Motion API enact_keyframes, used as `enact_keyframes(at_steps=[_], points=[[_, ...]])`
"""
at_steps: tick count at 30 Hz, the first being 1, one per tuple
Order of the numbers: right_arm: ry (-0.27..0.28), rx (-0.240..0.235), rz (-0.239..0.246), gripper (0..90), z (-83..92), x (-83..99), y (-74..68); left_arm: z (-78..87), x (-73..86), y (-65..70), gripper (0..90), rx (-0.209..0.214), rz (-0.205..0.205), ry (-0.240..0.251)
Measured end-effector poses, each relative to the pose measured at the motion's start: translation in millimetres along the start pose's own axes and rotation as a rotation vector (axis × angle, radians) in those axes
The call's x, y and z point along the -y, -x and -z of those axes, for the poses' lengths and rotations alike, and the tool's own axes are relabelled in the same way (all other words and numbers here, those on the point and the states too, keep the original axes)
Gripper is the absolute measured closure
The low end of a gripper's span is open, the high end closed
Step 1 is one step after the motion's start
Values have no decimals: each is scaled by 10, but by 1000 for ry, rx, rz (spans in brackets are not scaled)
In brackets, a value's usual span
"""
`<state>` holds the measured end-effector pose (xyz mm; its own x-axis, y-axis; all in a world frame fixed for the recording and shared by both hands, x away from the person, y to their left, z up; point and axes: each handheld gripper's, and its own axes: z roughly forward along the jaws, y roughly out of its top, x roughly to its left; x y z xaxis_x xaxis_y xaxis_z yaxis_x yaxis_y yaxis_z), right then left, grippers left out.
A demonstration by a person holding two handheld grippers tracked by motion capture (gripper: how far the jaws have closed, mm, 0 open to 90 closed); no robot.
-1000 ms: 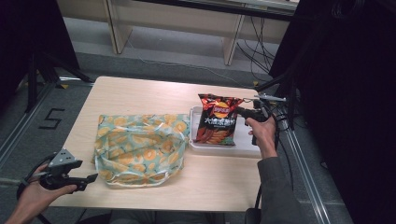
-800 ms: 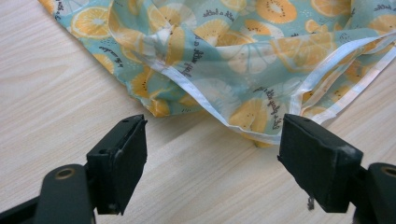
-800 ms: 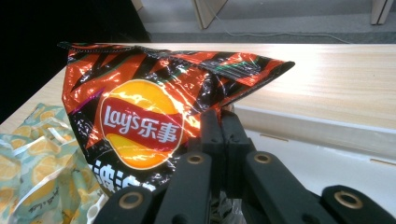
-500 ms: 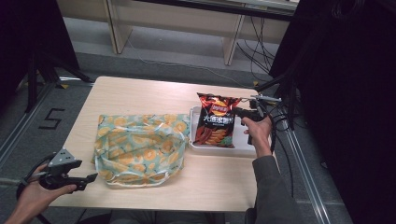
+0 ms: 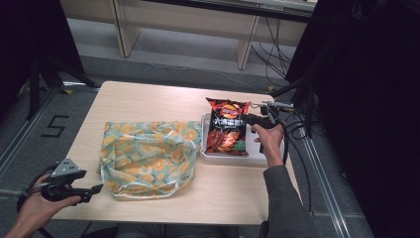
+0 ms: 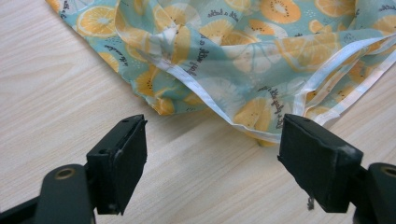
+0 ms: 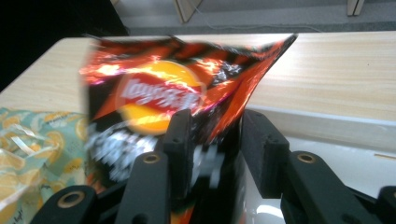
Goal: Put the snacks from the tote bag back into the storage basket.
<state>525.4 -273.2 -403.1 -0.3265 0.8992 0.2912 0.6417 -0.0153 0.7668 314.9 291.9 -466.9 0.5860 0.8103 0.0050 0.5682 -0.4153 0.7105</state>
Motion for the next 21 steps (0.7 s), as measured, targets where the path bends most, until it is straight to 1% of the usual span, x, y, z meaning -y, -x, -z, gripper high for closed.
enact_keyframes(at_steps=[1,2,3,4,5,6,7,8,9,10,11,12,13,14,15,16,17,18,19,20,21], points=[[14,7,37,652,-8,-3,24,1,-1,1,229,-1,4,0],[2,2,19,652,10,-3,1,11,-4,-13,229,0,-15,-15],[-2,0,24,651,13,-4,0,13,-3,-14,229,-2,-14,-19],[9,3,61,650,9,-9,29,16,-2,-20,228,-9,-21,-24],[7,3,30,649,18,-4,-7,13,2,-16,228,-13,-11,-20],[10,-3,32,647,25,-4,-13,14,7,-9,228,-14,8,-21],[16,-8,64,644,33,-11,7,12,7,-14,228,-12,10,-7],[27,-12,70,640,43,-10,1,8,10,-4,229,-17,30,5],[27,-16,73,639,53,-11,-6,6,9,-8,229,-15,31,12],[21,-19,43,635,73,-4,-48,22,5,-30,229,-14,6,-5],[28,-18,76,630,83,-7,-38,25,5,-24,229,-24,17,-2],[33,-18,94,623,93,-5,-42,34,-1,-36,229,-32,-4,-8],[20,-23,60,617,121,1,-88,28,2,-33,229,-30,6,3],[37,-28,100,611,123,-1,-71,31,3,-29,229,-31,14,5],[21,-34,59,604,150,9,-126,32,5,-22,229,-28,28,6],[39,-34,112,599,148,9,-108,34,4,-25,229,-27,26,8],[48,-48,111,592,164,22,-130,43,0,-34,229,-34,10,3],[51,-66,98,579,181,46,-166,53,-7,-51,229,-41,-19,-2],[53,-73,70,573,201,73,-209,50,-8,-54,229,-41,-23,6],[48,-83,75,564,220,88,-220,53,-8,-54,229,-42,-20,8],[62,-80,118,555,227,105,-203,46,1,-37,229,-34,17,16]])
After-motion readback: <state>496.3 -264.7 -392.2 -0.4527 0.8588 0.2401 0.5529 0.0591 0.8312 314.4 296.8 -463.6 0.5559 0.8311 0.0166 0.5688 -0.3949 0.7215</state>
